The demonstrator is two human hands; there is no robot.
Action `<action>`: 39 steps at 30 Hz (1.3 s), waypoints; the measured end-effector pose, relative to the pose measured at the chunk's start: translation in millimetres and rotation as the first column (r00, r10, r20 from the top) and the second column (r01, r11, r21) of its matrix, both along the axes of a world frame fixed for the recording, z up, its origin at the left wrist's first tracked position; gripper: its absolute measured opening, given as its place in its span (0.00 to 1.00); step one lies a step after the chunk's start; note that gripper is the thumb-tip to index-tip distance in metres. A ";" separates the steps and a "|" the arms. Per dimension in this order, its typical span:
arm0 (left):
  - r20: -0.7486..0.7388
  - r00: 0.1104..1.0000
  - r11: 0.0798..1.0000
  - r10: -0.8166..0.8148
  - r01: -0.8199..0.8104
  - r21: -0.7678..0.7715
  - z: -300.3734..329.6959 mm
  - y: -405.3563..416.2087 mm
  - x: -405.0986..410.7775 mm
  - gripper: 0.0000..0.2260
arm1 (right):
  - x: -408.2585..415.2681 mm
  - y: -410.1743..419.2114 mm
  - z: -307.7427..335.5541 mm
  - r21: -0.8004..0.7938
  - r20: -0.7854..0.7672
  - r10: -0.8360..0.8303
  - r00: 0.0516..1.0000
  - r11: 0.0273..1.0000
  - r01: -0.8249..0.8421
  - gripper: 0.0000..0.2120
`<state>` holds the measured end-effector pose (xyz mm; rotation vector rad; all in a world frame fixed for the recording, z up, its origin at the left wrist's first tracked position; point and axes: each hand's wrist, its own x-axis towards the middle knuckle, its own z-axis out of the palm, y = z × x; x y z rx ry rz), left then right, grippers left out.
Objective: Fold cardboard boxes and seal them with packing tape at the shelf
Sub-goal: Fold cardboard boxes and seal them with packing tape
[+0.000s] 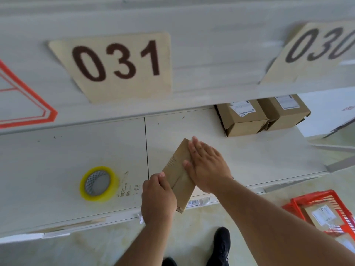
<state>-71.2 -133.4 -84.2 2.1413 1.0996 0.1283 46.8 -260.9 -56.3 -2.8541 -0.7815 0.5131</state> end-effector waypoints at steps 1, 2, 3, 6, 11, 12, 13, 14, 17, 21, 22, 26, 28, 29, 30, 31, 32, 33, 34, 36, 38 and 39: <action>0.009 1.000 1.000 -0.001 0.001 -0.010 1.8 -1.6 0.3 0.21 | 3.6 -0.3 1.6 0.049 -0.056 -0.119 0.991 0.991 0.121 0.36; 0.021 1.000 1.000 0.001 0.000 -0.031 4.1 -1.8 0.4 0.20 | 8.6 0.9 5.2 0.087 -0.101 -0.220 0.970 0.970 0.229 0.33; 0.036 0.999 0.998 0.008 -0.006 -0.055 6.6 -0.8 -0.5 0.19 | 13.2 3.3 10.2 0.120 -0.129 -0.279 0.952 0.948 0.294 0.28; 0.099 0.994 0.993 0.050 -0.039 -0.109 7.1 9.1 -7.5 0.16 | 14.7 4.5 31.2 0.212 -0.115 -0.253 0.961 0.939 0.272 0.15; 0.169 0.979 0.950 0.118 -0.061 -0.305 10.5 13.3 5.9 0.11 | -27.3 -11.3 56.8 0.414 0.489 -0.098 0.867 0.901 -0.131 0.08; 0.139 0.981 0.931 0.134 -0.077 -0.356 9.6 13.1 6.7 0.12 | -37.7 -11.2 52.2 0.370 0.573 -0.060 0.817 0.909 -0.193 0.12; 0.108 0.982 0.917 0.152 -0.100 -0.386 7.9 14.4 4.8 0.12 | -47.2 -10.9 44.0 0.329 0.614 -0.009 0.789 0.912 -0.245 0.15; 0.093 0.979 0.907 0.180 -0.129 -0.400 7.6 17.2 2.5 0.12 | -56.4 -9.5 37.0 0.307 0.628 0.038 0.777 0.906 -0.292 0.17; 0.163 0.947 0.882 0.277 -0.184 -0.433 31.2 27.2 -5.8 0.15 | -84.7 1.8 25.8 0.284 0.600 0.174 0.781 0.866 -0.412 0.15; 0.215 0.973 0.948 0.087 -0.014 -0.319 59.1 27.6 -4.3 0.24 | -114.8 12.0 21.5 0.415 0.495 0.151 0.856 0.824 -0.386 0.13; 0.215 0.976 0.971 0.034 0.019 -0.240 57.6 26.2 -5.1 0.25 | -115.1 10.1 19.5 0.435 0.467 0.141 0.873 0.823 -0.366 0.16; 0.165 0.986 0.994 -0.004 0.022 -0.108 51.3 23.8 -5.5 0.23 | -93.4 4.6 21.8 0.245 0.351 0.160 0.923 0.935 -0.255 0.26; 0.148 0.989 0.995 -0.013 0.028 -0.097 49.7 23.8 -5.0 0.24 | -77.6 9.3 33.9 0.161 0.186 0.155 0.970 0.969 -0.186 0.32; 0.149 0.988 0.994 -0.025 0.040 -0.099 50.6 23.2 -4.8 0.25 | -69.1 12.2 40.2 0.124 0.128 0.145 0.981 0.979 -0.161 0.34; 0.151 0.987 0.995 -0.047 0.060 -0.084 50.7 23.4 -4.7 0.25 | -60.2 15.1 43.9 0.099 0.098 0.136 0.986 0.984 -0.146 0.35; 0.158 0.986 0.994 -0.055 0.069 -0.081 52.7 22.9 -4.0 0.26 | -50.7 17.6 46.3 0.083 0.063 0.112 0.992 0.990 -0.117 0.35; 0.148 0.987 0.994 -0.059 0.073 -0.087 53.0 23.6 -3.6 0.26 | -39.7 18.7 48.2 0.089 -0.001 0.041 0.999 0.995 -0.041 0.36; 0.121 0.991 0.994 -0.054 0.065 -0.091 55.9 23.2 -4.4 0.27 | -28.2 18.6 51.1 0.102 -0.080 -0.067 0.995 0.992 0.075 0.36; 0.076 0.996 0.996 -0.039 0.045 -0.072 52.0 23.2 -6.3 0.29 | -18.2 17.1 53.6 0.106 -0.152 -0.176 0.973 0.975 0.193 0.36; -0.037 0.999 0.998 0.037 -0.039 -0.050 48.8 23.4 -11.2 0.34 | -8.0 14.4 56.8 0.141 -0.278 -0.272 0.921 0.937 0.320 0.33; -0.071 0.983 0.946 0.168 -0.181 -0.268 46.5 22.3 -17.7 0.42 | -12.5 11.0 61.5 0.267 -0.390 -0.252 0.885 0.889 0.371 0.28; -0.042 0.971 0.898 0.233 -0.232 -0.374 45.2 22.7 -21.3 0.43 | -18.0 9.5 64.9 0.333 -0.420 -0.235 0.877 0.859 0.389 0.25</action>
